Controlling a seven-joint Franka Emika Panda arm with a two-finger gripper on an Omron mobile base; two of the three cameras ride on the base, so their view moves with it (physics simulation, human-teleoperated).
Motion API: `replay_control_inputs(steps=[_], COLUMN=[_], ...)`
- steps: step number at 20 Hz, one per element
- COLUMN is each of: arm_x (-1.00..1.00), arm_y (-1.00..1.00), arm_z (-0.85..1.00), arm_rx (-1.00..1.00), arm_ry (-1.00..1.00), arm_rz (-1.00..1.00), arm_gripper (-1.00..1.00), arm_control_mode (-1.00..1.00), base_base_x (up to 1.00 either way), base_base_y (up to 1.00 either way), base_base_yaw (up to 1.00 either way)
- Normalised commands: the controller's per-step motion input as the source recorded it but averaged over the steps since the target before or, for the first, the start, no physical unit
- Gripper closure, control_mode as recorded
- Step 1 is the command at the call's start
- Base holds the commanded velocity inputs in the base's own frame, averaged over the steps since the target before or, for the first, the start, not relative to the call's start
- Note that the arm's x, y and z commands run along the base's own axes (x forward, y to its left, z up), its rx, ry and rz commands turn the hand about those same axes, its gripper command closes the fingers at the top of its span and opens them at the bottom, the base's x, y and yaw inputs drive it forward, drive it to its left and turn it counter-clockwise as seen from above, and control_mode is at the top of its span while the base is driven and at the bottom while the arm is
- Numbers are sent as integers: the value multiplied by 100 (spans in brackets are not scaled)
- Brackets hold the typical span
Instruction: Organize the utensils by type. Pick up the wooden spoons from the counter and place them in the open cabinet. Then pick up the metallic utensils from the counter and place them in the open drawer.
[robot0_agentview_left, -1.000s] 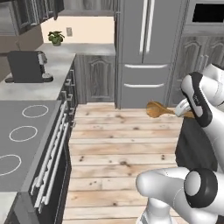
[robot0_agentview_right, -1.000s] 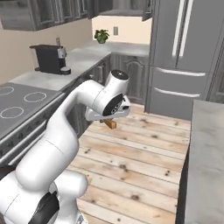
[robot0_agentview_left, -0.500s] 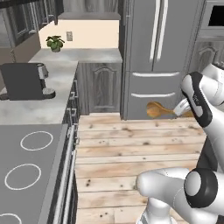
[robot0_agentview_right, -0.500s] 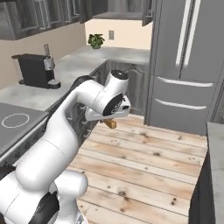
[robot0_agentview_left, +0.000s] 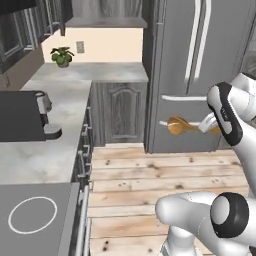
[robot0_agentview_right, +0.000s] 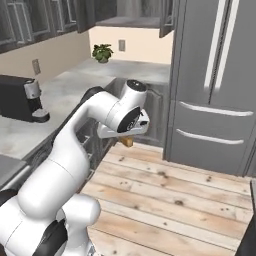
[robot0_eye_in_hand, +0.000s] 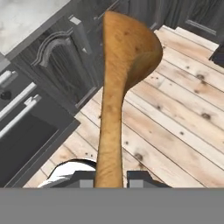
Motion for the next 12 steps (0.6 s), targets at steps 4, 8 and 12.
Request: replay_control_inputs(steps=[4, 8, 12], arm_x=[0, 0, 0], arm_y=[0, 0, 0], arm_z=[0, 0, 0], arm_rx=[0, 0, 0], arm_ry=[0, 0, 0], arm_rz=[0, 0, 0], arm_gripper=[100, 100, 100], arm_control_mode=[100, 100, 100], base_base_x=[99, 98, 95], base_base_y=[12, 9, 10], base_base_yaw=[10, 26, 28])
